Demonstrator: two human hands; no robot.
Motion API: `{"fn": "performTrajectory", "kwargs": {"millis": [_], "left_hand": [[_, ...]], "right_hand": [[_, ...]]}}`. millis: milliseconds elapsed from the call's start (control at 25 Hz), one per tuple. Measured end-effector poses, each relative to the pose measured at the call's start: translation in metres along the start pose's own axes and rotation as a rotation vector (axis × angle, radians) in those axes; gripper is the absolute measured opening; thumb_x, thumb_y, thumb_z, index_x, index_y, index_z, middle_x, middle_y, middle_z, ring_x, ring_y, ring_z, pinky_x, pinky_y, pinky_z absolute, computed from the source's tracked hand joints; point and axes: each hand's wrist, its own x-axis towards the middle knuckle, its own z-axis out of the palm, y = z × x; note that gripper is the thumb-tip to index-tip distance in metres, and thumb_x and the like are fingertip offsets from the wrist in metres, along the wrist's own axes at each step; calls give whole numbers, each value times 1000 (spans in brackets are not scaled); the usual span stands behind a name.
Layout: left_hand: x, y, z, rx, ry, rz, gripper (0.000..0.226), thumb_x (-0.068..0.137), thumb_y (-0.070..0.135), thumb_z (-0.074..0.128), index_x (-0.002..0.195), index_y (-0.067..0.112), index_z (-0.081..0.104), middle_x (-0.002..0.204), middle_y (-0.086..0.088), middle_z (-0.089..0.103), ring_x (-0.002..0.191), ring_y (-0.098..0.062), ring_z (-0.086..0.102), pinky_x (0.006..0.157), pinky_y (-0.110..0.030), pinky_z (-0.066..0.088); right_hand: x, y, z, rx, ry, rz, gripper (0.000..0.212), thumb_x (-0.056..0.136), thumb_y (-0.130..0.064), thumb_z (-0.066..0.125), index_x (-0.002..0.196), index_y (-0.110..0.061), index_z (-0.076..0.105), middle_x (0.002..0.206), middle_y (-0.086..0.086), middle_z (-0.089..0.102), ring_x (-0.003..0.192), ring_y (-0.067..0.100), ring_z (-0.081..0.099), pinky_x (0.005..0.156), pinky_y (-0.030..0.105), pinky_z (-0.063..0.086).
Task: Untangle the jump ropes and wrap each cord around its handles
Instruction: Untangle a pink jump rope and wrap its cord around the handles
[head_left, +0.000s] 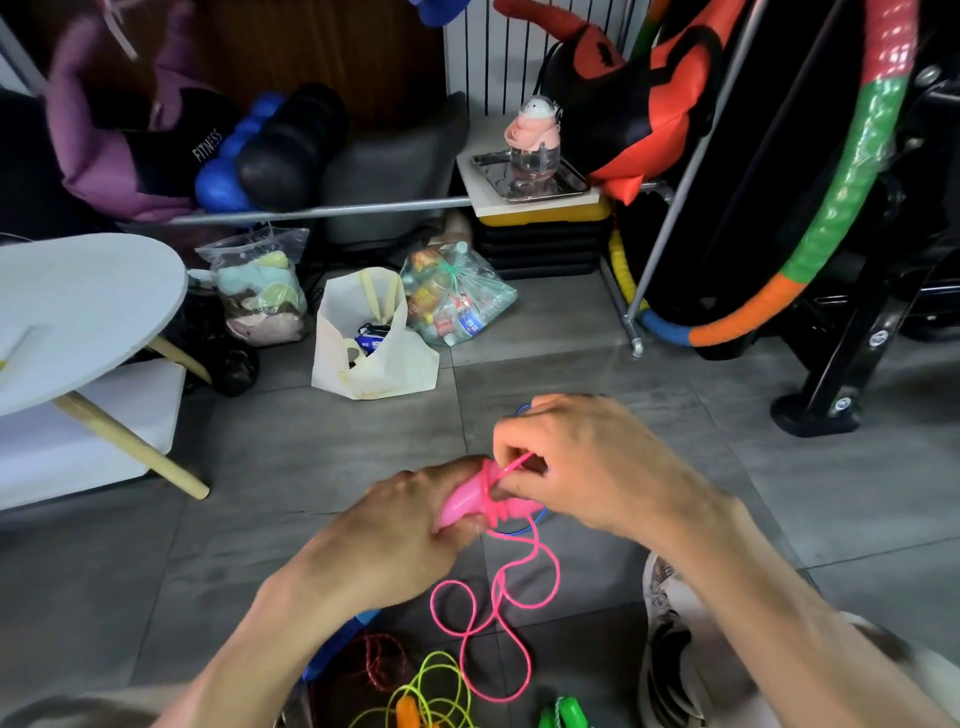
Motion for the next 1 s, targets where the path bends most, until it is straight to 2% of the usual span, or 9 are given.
{"fn": "performTrajectory", "kwargs": {"millis": [120,240,320,400,520,600,720,800,1000], "left_hand": [[-1,-2,-1,-11,-73,51,27,94,42,55,118,49,48,75,24,58,64,1,52,69,-23,45],[-2,0,-2,-97,-111,107,16,93,38,59,109,37,56,74,19,60,62,2,51,61,-19,41],[-2,0,-3,-168,-121,121,15,93,36,60,107,30,60,77,12,63,61,0,50,61,-21,43],[-2,-3,-3,-254,-115,105,9,94,33,60,101,28,61,65,11,58,54,-2,45,54,-22,40],[-1,-3,-6,-362,-118,78,10,95,32,60,86,34,59,55,6,54,49,-7,44,50,-23,37],[-1,0,-9,-410,-108,70,16,95,31,60,81,39,60,54,3,53,47,-7,43,48,-24,37],[-3,5,-12,-411,-111,76,17,95,33,60,79,40,64,53,3,54,45,-5,43,47,-23,37],[-5,8,-12,-410,-105,52,21,93,37,60,73,41,64,53,2,54,45,-7,44,47,-24,37],[-5,9,-15,-417,-96,28,22,95,31,60,76,19,64,52,2,55,47,-9,46,48,-24,38]], "right_hand": [[2,10,-3,64,-40,-51,30,70,-49,77,74,-27,58,73,-13,51,75,5,47,65,23,35],[3,16,-7,277,-110,-25,28,65,-49,83,81,-33,67,89,-14,52,82,5,48,81,13,33],[1,19,-9,354,-97,61,39,64,-51,83,92,-34,63,96,-14,48,86,4,49,77,18,39],[0,19,-4,302,-7,101,42,65,-54,82,88,-30,56,89,-14,49,82,2,48,70,23,39],[0,14,3,303,71,75,29,73,-54,74,81,-28,62,83,-14,57,84,4,52,75,30,44],[-2,14,2,376,37,61,25,78,-53,69,86,-29,66,88,-14,64,87,5,58,80,35,48],[-4,11,-4,438,-74,79,33,77,-59,70,94,-32,63,91,-14,68,86,4,61,80,30,49],[-6,8,-1,344,-47,87,33,74,-53,74,96,-32,61,91,-17,66,86,4,57,81,27,45],[-5,-2,2,272,103,107,24,80,-38,56,101,-31,63,88,-13,69,86,10,58,82,34,48]]}}
